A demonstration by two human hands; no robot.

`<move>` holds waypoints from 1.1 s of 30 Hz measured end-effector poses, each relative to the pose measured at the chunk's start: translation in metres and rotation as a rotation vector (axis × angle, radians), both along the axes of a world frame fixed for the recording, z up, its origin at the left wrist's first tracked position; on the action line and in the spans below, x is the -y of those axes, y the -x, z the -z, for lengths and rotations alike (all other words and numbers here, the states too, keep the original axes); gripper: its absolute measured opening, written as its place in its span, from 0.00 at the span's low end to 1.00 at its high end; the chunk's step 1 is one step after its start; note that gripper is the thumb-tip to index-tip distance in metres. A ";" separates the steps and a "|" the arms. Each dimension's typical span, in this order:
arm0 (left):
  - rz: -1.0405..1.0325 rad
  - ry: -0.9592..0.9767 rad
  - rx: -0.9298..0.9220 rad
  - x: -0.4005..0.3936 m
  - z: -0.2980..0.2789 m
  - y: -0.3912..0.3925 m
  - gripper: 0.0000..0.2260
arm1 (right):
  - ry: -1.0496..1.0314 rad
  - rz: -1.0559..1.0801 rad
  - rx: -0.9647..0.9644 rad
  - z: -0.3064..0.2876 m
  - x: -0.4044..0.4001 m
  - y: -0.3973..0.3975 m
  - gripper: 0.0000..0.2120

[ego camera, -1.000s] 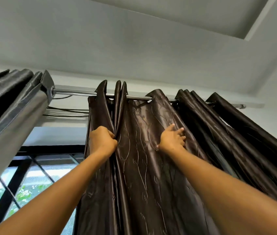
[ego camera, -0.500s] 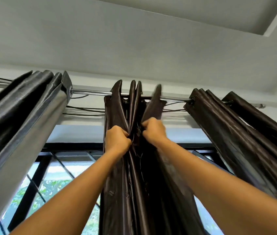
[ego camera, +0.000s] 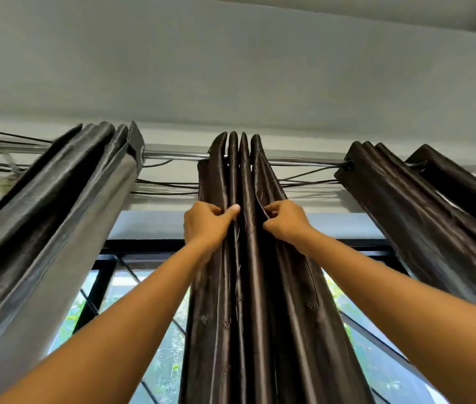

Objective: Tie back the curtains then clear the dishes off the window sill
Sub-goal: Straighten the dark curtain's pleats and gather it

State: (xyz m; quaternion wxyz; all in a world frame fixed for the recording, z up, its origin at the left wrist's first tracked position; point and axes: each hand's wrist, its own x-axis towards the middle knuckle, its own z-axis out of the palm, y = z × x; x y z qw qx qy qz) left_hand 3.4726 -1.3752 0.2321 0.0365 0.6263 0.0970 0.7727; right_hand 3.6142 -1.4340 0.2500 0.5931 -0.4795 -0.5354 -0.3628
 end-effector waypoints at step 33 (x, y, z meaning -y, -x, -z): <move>-0.065 0.031 -0.087 0.008 0.196 0.009 0.10 | 0.217 -0.261 -0.230 0.216 0.023 -0.008 0.10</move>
